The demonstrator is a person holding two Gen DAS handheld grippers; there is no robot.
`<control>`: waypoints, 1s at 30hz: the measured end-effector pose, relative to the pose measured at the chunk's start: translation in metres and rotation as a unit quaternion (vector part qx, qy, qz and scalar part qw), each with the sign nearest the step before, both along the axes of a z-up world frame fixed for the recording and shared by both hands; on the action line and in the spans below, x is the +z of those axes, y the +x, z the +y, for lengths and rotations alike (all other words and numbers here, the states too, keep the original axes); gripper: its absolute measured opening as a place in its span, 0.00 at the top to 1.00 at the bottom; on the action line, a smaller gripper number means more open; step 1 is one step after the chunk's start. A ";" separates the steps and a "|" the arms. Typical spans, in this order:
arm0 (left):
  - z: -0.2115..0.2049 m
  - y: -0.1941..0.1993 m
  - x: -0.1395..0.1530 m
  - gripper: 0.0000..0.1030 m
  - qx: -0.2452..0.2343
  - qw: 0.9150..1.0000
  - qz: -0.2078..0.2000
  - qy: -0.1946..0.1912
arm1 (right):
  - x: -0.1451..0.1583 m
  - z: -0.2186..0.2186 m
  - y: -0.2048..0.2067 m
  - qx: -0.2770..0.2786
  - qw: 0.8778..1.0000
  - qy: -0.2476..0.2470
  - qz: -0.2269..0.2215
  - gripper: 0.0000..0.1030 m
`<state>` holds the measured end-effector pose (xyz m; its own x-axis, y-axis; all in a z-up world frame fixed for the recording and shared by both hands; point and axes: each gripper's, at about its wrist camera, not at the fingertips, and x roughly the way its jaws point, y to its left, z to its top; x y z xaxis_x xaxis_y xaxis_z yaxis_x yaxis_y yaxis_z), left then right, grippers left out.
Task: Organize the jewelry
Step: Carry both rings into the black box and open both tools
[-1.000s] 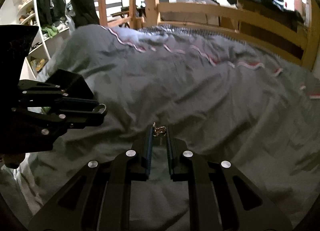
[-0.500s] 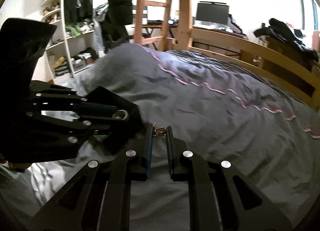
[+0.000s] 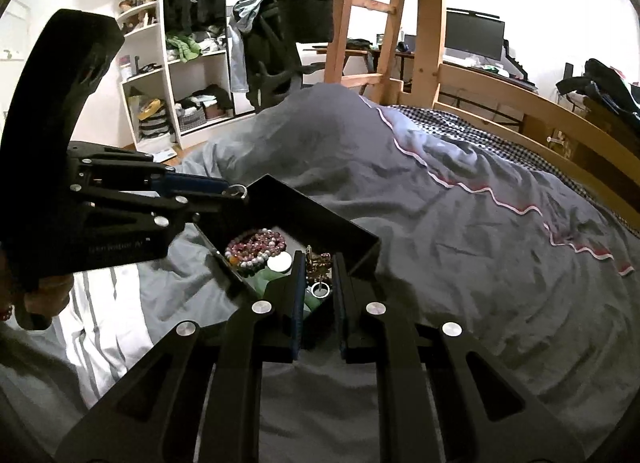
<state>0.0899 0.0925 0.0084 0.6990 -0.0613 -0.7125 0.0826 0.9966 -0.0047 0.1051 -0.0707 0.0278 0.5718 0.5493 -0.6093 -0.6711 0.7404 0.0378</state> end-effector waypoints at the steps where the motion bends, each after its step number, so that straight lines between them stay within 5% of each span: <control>1: 0.004 0.001 -0.001 0.81 0.003 1.000 0.000 -0.003 | -0.002 0.003 0.000 -0.001 1.000 0.000 0.000 0.87; 22: 0.062 0.032 -0.041 0.81 0.080 0.994 0.057 -0.047 | -0.052 0.037 0.024 -0.004 0.999 0.006 0.032 0.86; 23: 0.060 0.032 -0.041 0.79 0.079 0.994 0.058 -0.044 | -0.053 0.038 0.024 -0.004 0.999 0.004 0.033 0.83; 25: 0.058 0.031 -0.040 0.53 0.081 0.994 0.059 -0.038 | -0.052 0.038 0.023 -0.013 0.999 0.005 0.030 0.46; 26: 0.057 0.028 -0.037 0.35 0.083 0.995 0.049 -0.033 | -0.050 0.036 0.021 -0.021 1.000 0.012 0.019 0.17; 30: 0.057 0.021 -0.025 0.30 0.085 0.996 0.025 -0.031 | -0.043 0.035 0.017 -0.016 0.999 0.027 0.003 0.08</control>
